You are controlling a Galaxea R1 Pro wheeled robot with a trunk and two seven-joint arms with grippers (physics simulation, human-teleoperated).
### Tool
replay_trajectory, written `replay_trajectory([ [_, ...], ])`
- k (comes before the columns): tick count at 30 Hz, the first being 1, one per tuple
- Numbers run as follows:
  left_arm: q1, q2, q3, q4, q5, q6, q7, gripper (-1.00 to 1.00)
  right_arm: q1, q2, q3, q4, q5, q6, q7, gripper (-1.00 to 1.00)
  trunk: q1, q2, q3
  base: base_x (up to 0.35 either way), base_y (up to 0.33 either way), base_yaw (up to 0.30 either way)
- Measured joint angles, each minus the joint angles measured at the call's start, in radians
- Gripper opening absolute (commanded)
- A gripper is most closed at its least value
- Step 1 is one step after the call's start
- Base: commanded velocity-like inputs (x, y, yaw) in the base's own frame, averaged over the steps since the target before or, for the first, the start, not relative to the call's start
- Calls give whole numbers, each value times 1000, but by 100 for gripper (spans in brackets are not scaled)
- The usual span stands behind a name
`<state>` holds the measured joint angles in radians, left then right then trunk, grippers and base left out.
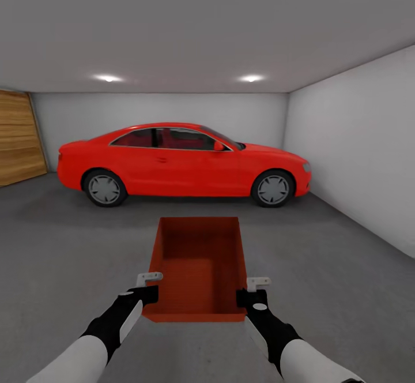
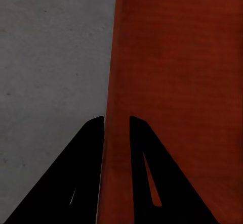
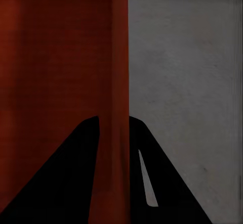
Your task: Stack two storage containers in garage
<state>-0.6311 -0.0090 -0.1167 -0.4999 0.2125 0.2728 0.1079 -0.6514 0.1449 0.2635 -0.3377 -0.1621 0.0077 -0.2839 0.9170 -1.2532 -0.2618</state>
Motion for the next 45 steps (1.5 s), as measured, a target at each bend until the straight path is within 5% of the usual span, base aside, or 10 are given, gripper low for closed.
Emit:
replay_trajectory([
  [45,0,-2,2,4,0,-5,0,-100,0,-1,2,-1,-1,0,0,-100,0,0,0,320,75,-289],
])
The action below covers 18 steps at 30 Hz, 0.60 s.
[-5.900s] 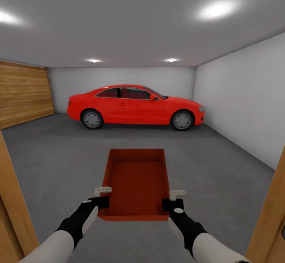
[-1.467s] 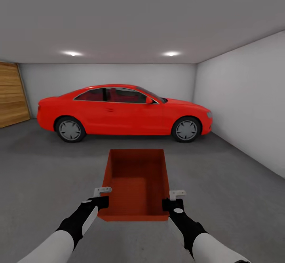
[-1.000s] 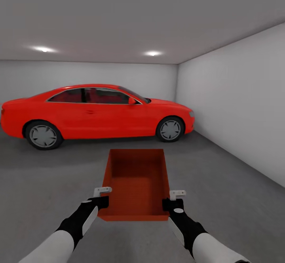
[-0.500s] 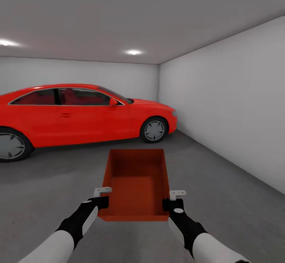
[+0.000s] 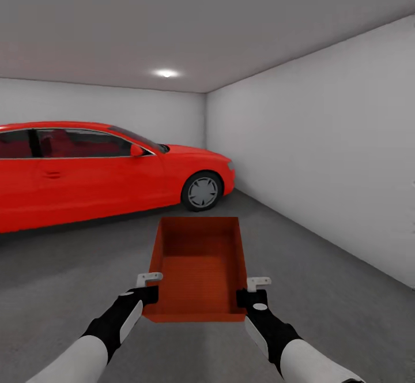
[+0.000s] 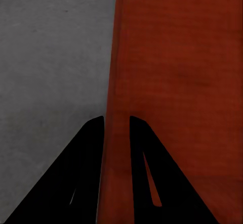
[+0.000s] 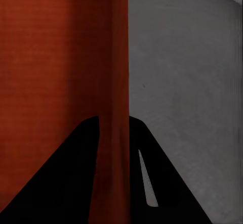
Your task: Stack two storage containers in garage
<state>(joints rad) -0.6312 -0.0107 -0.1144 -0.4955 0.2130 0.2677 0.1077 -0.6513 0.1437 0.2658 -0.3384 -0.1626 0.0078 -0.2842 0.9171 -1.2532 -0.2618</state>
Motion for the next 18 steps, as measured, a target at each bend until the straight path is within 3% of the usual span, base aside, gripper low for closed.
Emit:
replay_trajectory([
  [18,0,1,-2,0,1,0,0,-100,0,1,0,1,0,-1,-1,-100,0,0,0,320,148,-289],
])
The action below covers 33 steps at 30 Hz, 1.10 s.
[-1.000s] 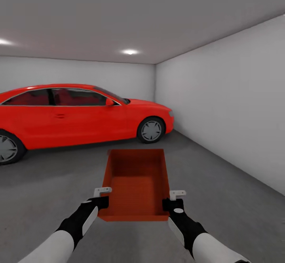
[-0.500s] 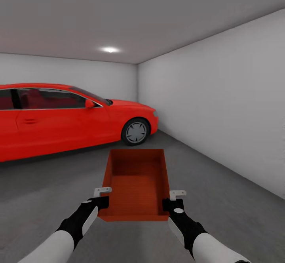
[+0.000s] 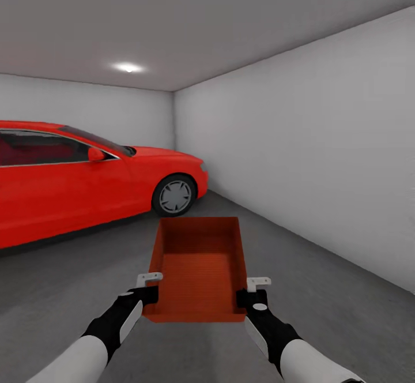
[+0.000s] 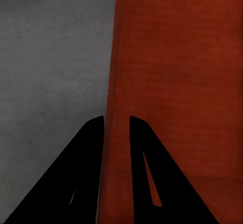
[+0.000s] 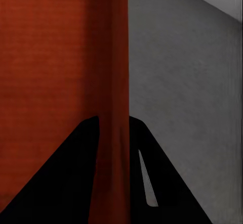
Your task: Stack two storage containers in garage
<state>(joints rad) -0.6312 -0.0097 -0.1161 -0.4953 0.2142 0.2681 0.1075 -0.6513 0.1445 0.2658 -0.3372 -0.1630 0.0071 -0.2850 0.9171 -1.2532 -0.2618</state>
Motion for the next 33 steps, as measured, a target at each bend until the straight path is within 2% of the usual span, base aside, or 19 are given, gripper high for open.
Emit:
replay_trajectory([
  [33,0,-1,2,2,-1,-2,-1,-100,0,0,1,0,0,-1,0,-100,0,0,0,316,177,-289],
])
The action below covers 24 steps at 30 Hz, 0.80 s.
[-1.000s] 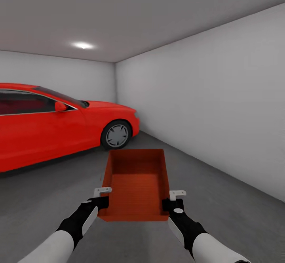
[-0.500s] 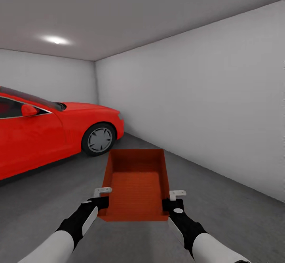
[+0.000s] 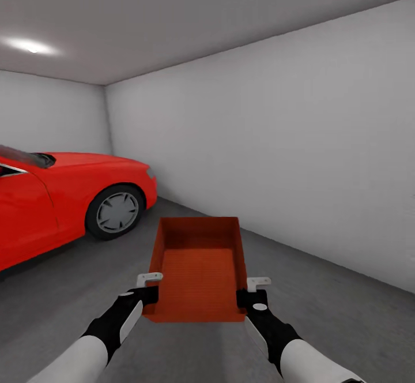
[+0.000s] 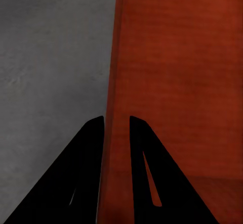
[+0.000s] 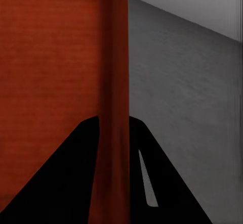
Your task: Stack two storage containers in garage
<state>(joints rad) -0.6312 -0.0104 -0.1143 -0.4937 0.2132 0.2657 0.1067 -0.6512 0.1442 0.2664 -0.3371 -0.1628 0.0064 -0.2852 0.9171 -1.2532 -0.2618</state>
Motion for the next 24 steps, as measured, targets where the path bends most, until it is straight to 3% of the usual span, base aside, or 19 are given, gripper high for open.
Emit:
replay_trajectory([
  [24,0,0,-1,-1,0,1,0,-100,0,0,0,0,0,0,0,-100,0,0,0,314,187,-289],
])
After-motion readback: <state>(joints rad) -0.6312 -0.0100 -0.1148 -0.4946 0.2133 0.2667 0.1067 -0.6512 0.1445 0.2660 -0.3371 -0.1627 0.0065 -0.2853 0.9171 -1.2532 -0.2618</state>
